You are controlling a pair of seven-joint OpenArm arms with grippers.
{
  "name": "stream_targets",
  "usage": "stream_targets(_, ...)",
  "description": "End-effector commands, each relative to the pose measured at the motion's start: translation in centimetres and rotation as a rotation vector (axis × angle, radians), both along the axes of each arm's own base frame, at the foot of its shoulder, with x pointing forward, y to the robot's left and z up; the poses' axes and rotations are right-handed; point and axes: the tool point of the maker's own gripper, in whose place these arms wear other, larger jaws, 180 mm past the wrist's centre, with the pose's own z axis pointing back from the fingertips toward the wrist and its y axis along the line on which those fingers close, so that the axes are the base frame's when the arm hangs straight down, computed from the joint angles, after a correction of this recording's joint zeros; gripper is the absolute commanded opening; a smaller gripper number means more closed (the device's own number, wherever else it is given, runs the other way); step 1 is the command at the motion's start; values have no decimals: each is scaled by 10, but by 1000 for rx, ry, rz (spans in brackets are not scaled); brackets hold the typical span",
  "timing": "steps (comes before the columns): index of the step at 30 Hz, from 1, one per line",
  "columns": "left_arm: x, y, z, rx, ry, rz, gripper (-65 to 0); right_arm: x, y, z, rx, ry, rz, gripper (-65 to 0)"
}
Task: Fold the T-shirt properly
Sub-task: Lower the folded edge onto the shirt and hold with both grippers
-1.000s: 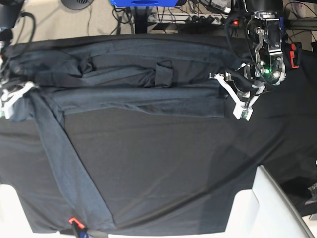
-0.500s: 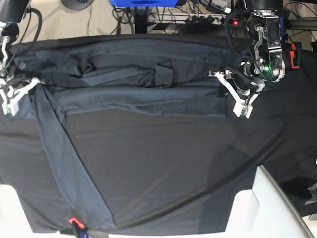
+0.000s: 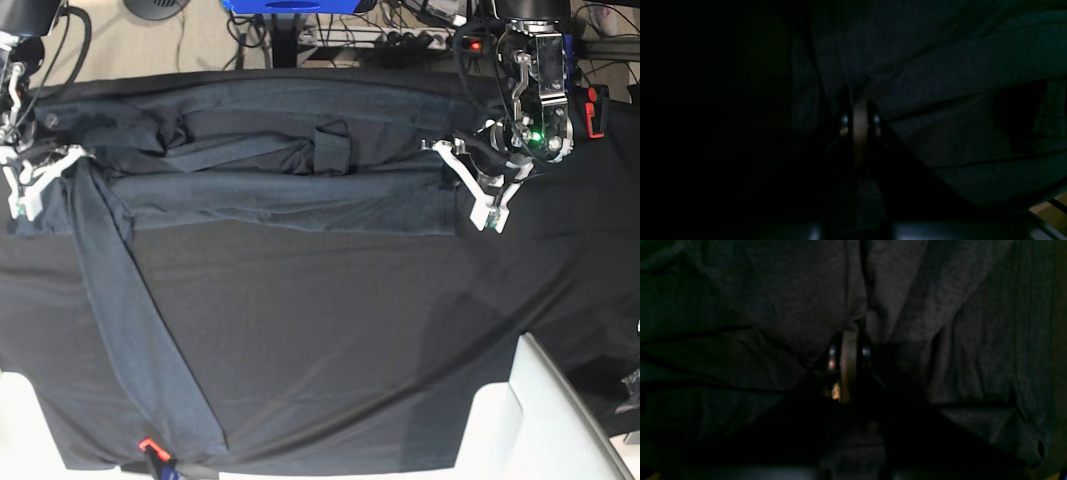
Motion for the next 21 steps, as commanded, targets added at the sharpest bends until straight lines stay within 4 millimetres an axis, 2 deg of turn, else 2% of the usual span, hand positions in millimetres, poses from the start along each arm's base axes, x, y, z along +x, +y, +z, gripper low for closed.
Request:
stream_targets(1,9,3,9,3,-38,1,-650,12,-8,12,-20,-47,5,-650)
stream_targets(15,8,2,9,7,-37,-7,-650,20,-12,17,-29,-63,7,-638)
stream_targets(17,8,3,8,7,-36,-4,-650,23,-12,22,-35,-76,12,-581)
stream_targets(21,8,3,10,8,-40,-5,-642,33,-14,42,-65,-133,23,-368)
